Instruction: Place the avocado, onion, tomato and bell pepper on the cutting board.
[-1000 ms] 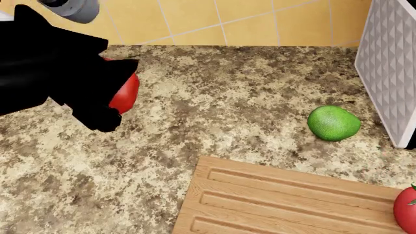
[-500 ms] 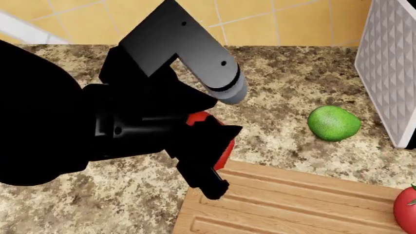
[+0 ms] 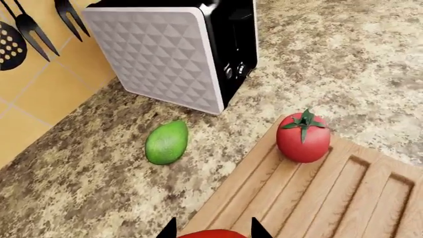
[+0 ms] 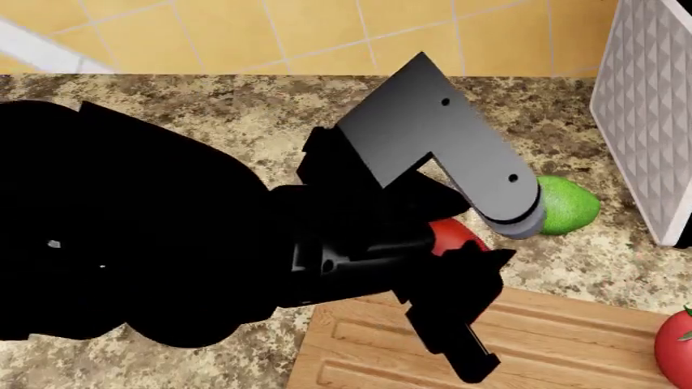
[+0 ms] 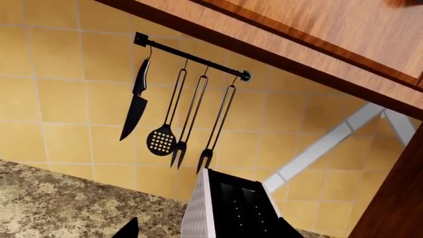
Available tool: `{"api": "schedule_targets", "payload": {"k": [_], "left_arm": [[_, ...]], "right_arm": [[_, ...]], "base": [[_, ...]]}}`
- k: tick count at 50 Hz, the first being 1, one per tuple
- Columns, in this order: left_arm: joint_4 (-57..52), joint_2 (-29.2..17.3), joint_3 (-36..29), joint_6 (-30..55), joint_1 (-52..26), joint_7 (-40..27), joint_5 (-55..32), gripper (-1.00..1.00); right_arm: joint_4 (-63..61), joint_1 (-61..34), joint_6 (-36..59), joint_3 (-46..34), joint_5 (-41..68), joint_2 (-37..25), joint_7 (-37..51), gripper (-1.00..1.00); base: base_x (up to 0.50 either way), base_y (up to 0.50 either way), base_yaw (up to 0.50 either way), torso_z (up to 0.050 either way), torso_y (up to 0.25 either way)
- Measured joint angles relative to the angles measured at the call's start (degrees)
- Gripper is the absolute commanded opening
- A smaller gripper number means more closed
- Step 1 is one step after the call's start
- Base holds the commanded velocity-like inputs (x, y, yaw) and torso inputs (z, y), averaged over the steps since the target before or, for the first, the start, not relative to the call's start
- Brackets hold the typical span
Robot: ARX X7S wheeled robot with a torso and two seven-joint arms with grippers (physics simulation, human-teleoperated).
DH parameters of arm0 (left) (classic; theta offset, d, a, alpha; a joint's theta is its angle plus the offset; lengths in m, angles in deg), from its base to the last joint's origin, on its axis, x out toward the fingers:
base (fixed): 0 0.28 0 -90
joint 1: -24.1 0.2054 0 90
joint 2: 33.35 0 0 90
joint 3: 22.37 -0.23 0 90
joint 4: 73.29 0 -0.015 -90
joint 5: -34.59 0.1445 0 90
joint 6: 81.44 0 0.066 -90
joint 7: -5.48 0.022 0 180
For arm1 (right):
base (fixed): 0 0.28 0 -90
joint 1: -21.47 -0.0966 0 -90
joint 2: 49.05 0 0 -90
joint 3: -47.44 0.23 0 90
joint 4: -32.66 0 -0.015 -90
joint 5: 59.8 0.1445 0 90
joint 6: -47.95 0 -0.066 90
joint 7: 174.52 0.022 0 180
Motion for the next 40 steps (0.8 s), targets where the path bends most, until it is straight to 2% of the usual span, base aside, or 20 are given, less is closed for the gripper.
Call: {"api": "schedule_targets", "payload": {"k": [26, 32, 40], "left_arm": [[0.62, 4.48, -2.11, -19.29, 11.82, 6.96, 13.15, -1.0], [4.2, 5.33, -6.15, -24.07, 13.08, 8.41, 14.91, -1.0], [7.06, 5.93, -14.79, -31.99, 11.99, 8.41, 12.2, -1.0]], "right_arm": [[0.56, -1.61, 0.01, -0.77, 0.32, -0.04, 0.07, 1.0], [0.28, -1.49, -0.32, -0.87, 0.6, -0.37, 0.19, 1.0], [-0.12, -1.4, -0.62, -0.98, 1.03, -0.96, 0.42, 1.0]], "base": [[0.0, 0.0, 0.0, 0.0, 0.0], [0.0, 0.0, 0.0, 0.0, 0.0], [0.0, 0.0, 0.0, 0.0, 0.0]]}}
